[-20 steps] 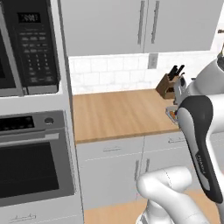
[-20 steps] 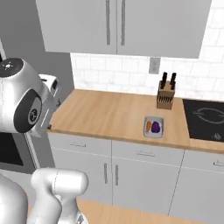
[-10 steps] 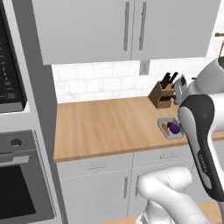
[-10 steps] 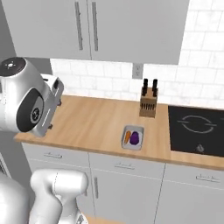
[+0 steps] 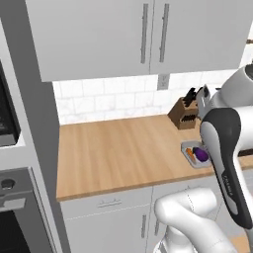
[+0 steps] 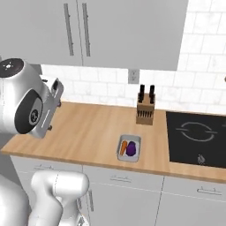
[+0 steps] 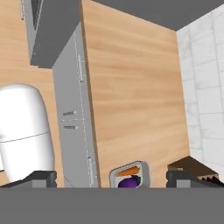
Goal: Take the meat container that has the shrimp and place it on the second highest rack of the freezer. Then take the vegetable container that has the eggplant and carrot and place it on the highest rack of the freezer.
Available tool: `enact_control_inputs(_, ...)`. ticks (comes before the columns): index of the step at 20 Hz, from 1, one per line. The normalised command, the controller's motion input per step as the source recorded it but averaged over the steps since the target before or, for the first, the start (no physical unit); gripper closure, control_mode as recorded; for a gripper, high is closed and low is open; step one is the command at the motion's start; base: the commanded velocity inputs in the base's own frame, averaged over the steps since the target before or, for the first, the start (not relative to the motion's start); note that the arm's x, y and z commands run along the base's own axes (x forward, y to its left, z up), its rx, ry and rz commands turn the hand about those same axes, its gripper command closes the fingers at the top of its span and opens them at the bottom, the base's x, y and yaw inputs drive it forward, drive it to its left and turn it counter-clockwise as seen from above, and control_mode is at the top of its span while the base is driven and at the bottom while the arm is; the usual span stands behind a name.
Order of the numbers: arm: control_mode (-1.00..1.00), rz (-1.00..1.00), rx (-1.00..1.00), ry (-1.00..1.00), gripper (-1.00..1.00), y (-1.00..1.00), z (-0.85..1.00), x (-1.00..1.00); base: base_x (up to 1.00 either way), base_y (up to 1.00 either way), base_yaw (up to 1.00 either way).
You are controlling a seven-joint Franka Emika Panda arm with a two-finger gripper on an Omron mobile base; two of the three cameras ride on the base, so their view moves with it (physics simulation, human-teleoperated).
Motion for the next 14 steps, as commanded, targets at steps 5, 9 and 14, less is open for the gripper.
enact_control_inputs(5, -1.00, -0.01, 0.00, 0.00, -1.00, -0.14, -0.08, 0.08, 0.34, -0.18, -0.13)
enact_control_inputs(9, -1.00, 0.00, 0.01, 0.00, -1.00, -1.00, -0.47, 0.20, 0.00, 0.00, 0.00)
enact_control_inputs(14, -1.00, 0.00, 0.00, 0.01, -1.00, -1.00, -0.64, 0.01, 0.00, 0.00, 0.00)
